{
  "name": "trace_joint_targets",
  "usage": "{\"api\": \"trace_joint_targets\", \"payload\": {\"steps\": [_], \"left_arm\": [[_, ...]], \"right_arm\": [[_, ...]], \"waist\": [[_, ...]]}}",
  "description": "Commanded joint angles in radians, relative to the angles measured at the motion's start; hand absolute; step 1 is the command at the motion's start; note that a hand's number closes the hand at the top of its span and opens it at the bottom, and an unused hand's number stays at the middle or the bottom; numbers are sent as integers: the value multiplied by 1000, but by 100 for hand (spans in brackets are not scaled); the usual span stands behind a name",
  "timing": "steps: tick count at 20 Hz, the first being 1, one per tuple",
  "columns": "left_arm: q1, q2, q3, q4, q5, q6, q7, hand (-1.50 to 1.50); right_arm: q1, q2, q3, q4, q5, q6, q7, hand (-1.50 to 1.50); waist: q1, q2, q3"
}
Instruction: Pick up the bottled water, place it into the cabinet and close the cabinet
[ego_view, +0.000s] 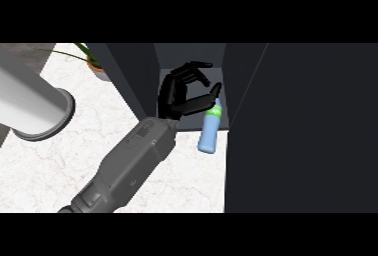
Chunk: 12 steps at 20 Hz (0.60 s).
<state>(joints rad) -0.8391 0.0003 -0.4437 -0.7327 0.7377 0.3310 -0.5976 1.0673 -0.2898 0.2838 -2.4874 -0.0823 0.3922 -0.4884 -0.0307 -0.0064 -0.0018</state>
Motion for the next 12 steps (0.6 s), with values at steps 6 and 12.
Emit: {"api": "trace_joint_targets", "payload": {"steps": [6,12], "left_arm": [[350,21,-205,-372,8,-41,63,-150],[632,148,-260,-655,-17,37,5,-150]], "right_arm": [[77,0,30,-175,24,-59,84,-150],[91,-8,54,-173,73,-72,35,-150]], "waist": [[53,-6,0],[71,-12,0]]}}
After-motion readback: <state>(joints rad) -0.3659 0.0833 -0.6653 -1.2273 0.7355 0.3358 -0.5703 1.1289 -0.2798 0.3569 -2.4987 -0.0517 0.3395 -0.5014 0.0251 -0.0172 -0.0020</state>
